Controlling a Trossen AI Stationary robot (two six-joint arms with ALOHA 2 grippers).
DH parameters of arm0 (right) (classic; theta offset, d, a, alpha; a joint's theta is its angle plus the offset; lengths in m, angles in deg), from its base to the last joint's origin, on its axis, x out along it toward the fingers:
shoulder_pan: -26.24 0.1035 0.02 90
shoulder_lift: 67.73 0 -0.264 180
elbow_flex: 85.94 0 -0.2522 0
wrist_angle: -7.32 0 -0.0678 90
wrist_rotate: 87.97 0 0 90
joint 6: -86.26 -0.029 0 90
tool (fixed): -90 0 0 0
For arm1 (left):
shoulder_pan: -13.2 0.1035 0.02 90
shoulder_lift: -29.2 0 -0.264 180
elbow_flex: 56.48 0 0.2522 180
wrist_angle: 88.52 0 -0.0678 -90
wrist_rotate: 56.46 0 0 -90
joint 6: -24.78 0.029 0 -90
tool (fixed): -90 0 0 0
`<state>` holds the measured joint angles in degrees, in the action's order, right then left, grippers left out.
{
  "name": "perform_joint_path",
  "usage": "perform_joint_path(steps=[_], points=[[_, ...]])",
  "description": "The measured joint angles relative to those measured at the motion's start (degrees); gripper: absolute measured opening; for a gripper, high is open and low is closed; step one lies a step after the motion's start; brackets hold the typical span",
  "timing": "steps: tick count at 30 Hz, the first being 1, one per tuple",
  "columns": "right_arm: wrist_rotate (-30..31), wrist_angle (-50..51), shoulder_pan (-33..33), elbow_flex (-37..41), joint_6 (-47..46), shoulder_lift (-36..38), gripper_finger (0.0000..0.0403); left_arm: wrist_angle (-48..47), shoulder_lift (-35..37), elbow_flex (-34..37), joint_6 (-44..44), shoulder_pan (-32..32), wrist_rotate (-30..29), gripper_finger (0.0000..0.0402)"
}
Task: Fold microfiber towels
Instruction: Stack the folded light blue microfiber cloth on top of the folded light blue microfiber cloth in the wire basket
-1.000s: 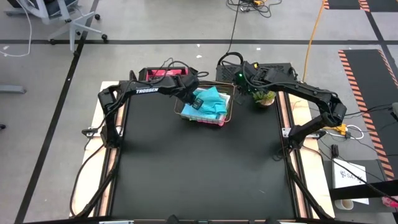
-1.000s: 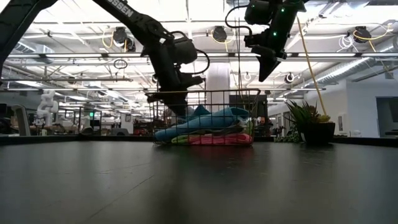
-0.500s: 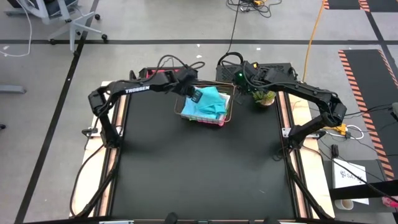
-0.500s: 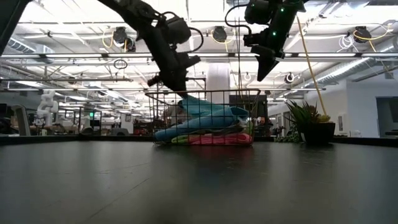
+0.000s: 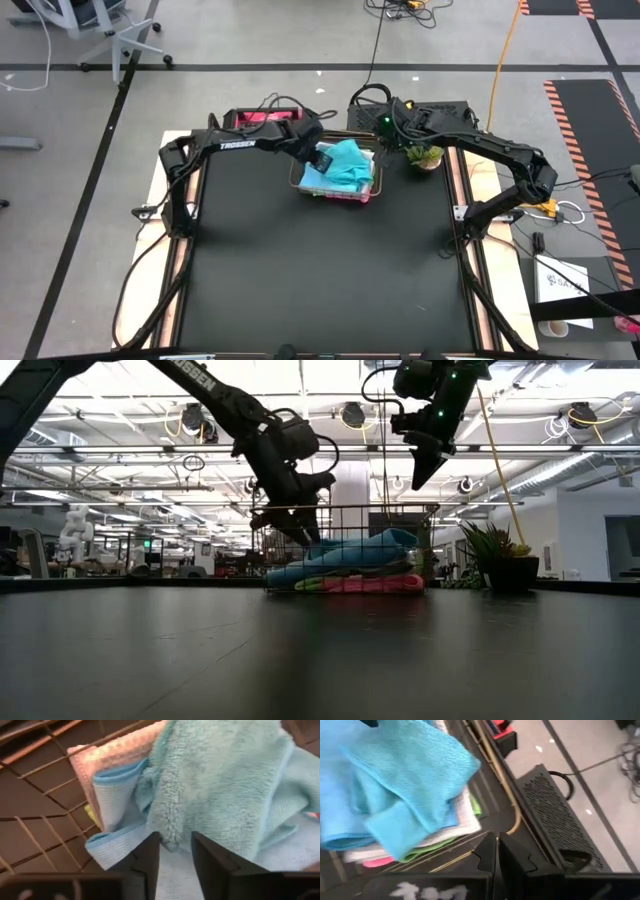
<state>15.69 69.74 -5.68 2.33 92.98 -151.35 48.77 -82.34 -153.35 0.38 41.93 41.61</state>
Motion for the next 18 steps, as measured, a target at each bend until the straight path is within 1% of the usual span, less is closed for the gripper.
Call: perform_joint_path(steps=[4, 6, 9, 12, 15, 18], points=[[-3.8, -0.1, 0.0, 0.0, 0.0, 0.0, 0.0011, -1.1, 2.7, 0.2, -0.4, 0.0, 0.3, 0.0155], [-5.0, -0.2, 0.0, 0.0, 0.0, 0.0, 0.0011, -1.5, 4.4, 0.2, -0.4, 0.0, -0.8, 0.0176], [-5.0, -0.2, 0.0, 0.0, 0.0, 0.0, 0.0011, -2.1, 6.3, 0.1, -0.6, 0.0, -2.0, 0.0203], [-8.2, -0.5, 0.0, 0.0, 0.0, 0.0, 0.0011, -2.6, 8.6, 0.1, -2.1, -0.4, -3.3, 0.0226], [-12.4, -1.3, 0.0, 0.0, 0.8, 0.0, 0.0017, -2.5, 11.5, 0.1, -2.6, -1.3, -6.3, 0.0243], [-15.2, -4.0, 0.2, 0.0, 1.9, 0.0, 0.0038, -2.6, 14.7, 0.1, -2.5, -2.5, -11.8, 0.0252]])
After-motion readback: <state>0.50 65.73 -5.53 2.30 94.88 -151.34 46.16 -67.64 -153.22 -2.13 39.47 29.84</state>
